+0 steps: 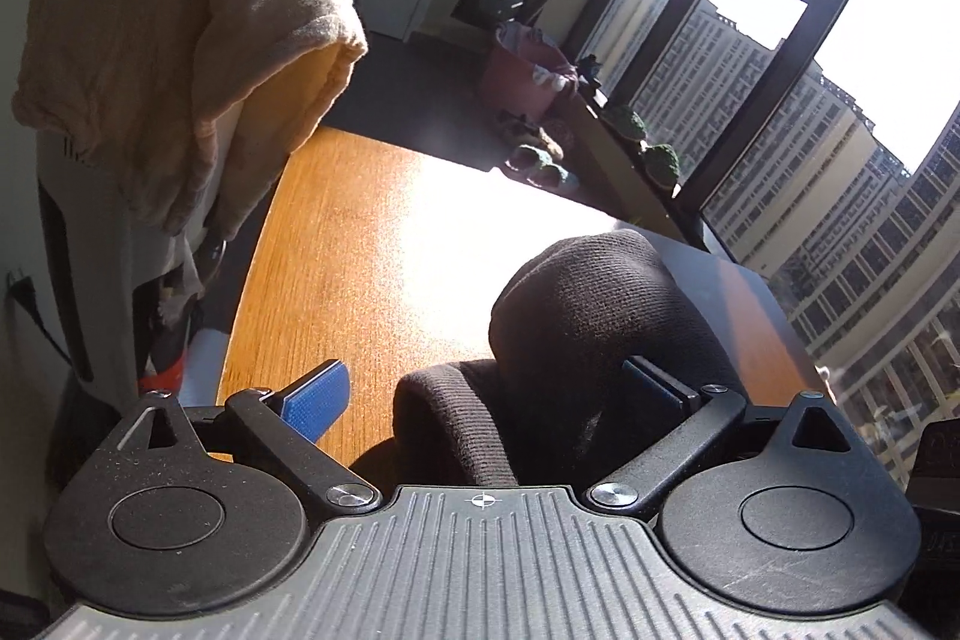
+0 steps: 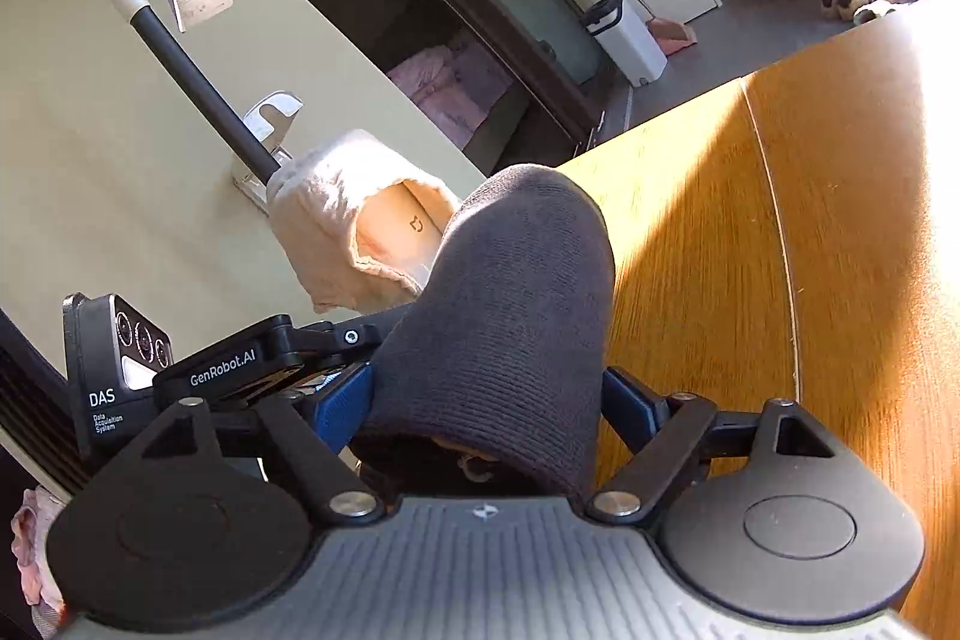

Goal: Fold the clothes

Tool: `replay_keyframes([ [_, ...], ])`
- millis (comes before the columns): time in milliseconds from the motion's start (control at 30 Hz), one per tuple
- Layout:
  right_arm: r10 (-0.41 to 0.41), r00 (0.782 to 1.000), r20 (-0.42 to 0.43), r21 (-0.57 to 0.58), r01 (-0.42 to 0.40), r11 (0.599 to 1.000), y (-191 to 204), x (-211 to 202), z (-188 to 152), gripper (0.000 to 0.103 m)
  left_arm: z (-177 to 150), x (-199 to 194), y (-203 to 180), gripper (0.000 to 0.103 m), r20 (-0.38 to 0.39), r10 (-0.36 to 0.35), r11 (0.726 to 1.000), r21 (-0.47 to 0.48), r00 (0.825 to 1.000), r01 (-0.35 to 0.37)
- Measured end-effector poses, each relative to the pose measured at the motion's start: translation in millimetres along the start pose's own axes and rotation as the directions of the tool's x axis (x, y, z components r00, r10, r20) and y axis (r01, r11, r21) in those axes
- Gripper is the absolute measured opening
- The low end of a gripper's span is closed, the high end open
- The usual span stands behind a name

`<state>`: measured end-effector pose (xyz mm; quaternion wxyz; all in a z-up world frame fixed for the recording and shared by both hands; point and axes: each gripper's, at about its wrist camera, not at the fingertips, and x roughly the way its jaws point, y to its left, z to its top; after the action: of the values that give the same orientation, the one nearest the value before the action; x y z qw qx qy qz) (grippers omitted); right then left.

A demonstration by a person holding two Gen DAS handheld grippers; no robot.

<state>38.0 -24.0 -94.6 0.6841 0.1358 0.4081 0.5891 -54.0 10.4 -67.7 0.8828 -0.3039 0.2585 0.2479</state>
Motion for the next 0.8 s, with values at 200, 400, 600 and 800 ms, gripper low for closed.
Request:
replay_keyframes([
  [200, -0.156, 0.984, 0.086, -0.195, 0.171, 0.966, 26, -28, 2, 0.061, 7, 19, -30, 0.099, 0.012, -0.059, 0.998, 0.019, 0.998, 0.059],
  [400, -0.373, 0.918, 0.137, -0.485, 0.39, 0.782, 36, -55, 12, 0.062, 23, 22, -68, 0.099, 0.02, -0.216, 0.976, 0.024, 0.976, 0.216],
  [600, -0.431, 0.887, 0.164, -0.564, 0.443, 0.697, 38, -44, -7, 0.067, 5, 47, -110, 0.097, -0.09, -0.178, 0.97, 0.155, 0.98, 0.19],
  [800, -0.356, 0.918, 0.172, -0.499, 0.393, 0.773, 30, -64, 2, 0.078, -2, 39, -112, 0.06, -0.064, -0.216, 0.954, 0.2, 0.974, 0.225],
])
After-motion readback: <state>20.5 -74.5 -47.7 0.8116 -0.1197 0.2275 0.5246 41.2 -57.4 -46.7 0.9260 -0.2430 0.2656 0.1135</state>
